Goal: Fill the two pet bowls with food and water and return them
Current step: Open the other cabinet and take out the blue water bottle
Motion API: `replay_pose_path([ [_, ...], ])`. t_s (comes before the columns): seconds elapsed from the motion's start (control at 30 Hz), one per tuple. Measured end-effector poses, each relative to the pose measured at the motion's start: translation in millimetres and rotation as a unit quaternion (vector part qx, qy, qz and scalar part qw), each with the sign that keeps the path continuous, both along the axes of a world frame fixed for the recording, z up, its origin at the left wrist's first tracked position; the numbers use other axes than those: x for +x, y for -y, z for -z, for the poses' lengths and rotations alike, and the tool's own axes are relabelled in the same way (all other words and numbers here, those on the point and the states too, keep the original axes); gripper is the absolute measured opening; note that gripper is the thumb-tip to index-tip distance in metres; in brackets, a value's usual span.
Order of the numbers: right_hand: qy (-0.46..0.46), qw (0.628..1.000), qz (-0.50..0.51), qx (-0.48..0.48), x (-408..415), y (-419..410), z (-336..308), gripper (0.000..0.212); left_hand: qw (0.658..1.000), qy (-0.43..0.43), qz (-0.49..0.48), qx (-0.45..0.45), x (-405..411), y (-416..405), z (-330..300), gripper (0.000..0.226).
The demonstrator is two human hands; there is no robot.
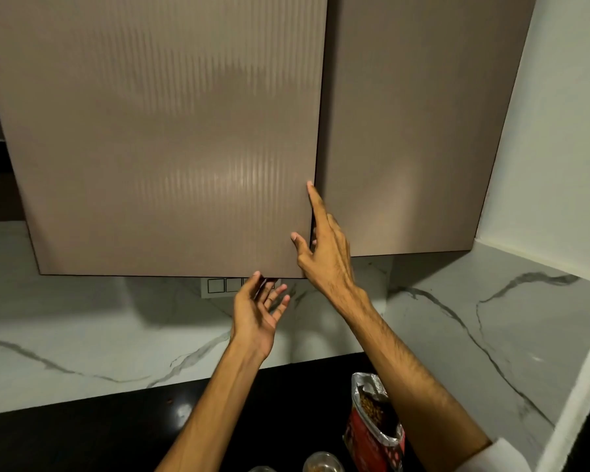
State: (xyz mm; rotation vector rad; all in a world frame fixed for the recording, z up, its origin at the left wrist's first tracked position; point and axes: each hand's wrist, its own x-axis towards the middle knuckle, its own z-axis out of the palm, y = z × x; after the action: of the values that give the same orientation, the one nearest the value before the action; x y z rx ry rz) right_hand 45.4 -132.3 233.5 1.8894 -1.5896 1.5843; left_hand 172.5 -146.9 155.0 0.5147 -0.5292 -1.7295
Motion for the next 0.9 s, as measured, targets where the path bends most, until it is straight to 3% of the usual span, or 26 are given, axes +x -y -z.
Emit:
replay_pose_path([
  [0.13, -0.007, 1.0, -0.018, 0.0, 0, -9, 1, 0.094, 1.0, 0.012, -0.008, -0.002, 0, -10, 1, 0.01],
  [0.9, -0.013, 0.993, -0.107, -0.057, 12, -89, 9, 0.095, 0.994, 0.05, -0.1, -0.002, 11, -99, 0, 0.012],
])
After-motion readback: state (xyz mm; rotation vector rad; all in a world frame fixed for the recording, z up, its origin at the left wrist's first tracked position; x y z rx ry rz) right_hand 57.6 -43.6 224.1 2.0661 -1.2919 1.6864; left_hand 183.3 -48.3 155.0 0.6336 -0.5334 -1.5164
